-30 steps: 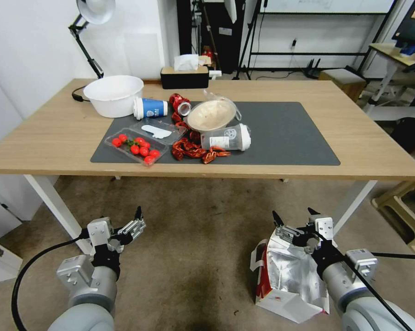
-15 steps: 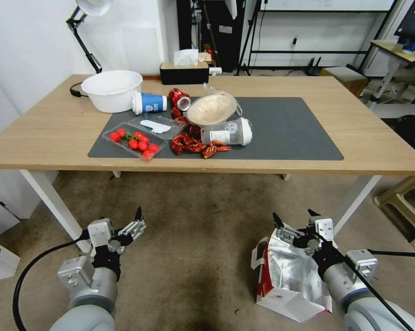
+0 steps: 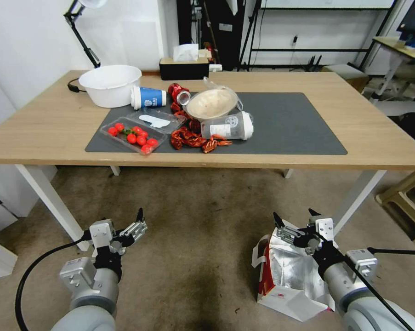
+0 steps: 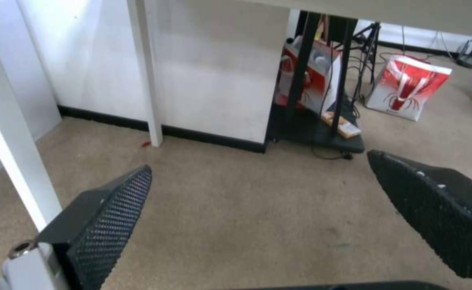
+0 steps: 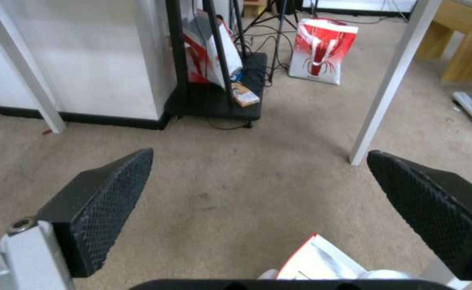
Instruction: Pick up the food delivery bag from the floor and place it on the table.
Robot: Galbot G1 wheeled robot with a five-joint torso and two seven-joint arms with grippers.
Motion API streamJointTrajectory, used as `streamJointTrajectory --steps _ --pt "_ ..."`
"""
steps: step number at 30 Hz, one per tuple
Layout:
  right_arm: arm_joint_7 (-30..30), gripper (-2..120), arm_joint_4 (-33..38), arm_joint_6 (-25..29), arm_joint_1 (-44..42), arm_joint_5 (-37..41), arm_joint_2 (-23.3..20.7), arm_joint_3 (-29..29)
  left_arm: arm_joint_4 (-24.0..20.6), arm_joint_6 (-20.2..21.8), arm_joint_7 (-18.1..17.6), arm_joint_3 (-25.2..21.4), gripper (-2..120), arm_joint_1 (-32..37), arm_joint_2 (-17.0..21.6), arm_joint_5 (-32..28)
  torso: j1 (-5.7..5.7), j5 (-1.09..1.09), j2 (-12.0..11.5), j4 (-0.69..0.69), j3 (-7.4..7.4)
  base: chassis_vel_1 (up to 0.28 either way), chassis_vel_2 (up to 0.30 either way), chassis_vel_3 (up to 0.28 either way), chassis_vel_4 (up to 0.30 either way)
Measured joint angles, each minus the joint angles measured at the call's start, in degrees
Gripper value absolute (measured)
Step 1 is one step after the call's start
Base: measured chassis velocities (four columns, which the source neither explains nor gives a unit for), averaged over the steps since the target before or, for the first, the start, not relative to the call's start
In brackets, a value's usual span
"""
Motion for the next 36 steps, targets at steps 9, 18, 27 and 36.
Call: streamJointTrajectory --steps 9,18,27,36 --pt "-0.03 100 -0.45 0.01 0.52 -0.27 0.25 -0.15 0.12 0.00 0.01 -0.19 100 -0.25 0.15 -0.01 -0.91 0.00 -2.40 0.00 -1.49 0.000 0.000 0.000 0.000" --pt "-0.05 100 -0.57 0.01 0.70 -0.44 0.55 -0.26 0.12 -0.07 -0.03 -0.42 100 -0.17 0.32 -0.03 -1.69 0.00 -4.44 0.00 -2.76 0.000 0.000 0.000 0.000" --pt "-0.22 100 -0.47 0.10 0.43 -0.56 0.45 -0.12 0.30 -0.17 -0.03 -0.46 100 -0.53 0.55 -0.06 -2.40 0.00 -6.49 0.00 -4.09 0.000 0.000 0.000 0.000" --pt "-0.15 100 -0.74 0.39 0.44 -0.90 0.49 -0.22 0.65 -0.27 0.25 -0.39 100 -0.80 0.96 0.07 -3.00 0.01 -7.95 0.00 -4.96 0.000 0.000 0.000 0.000"
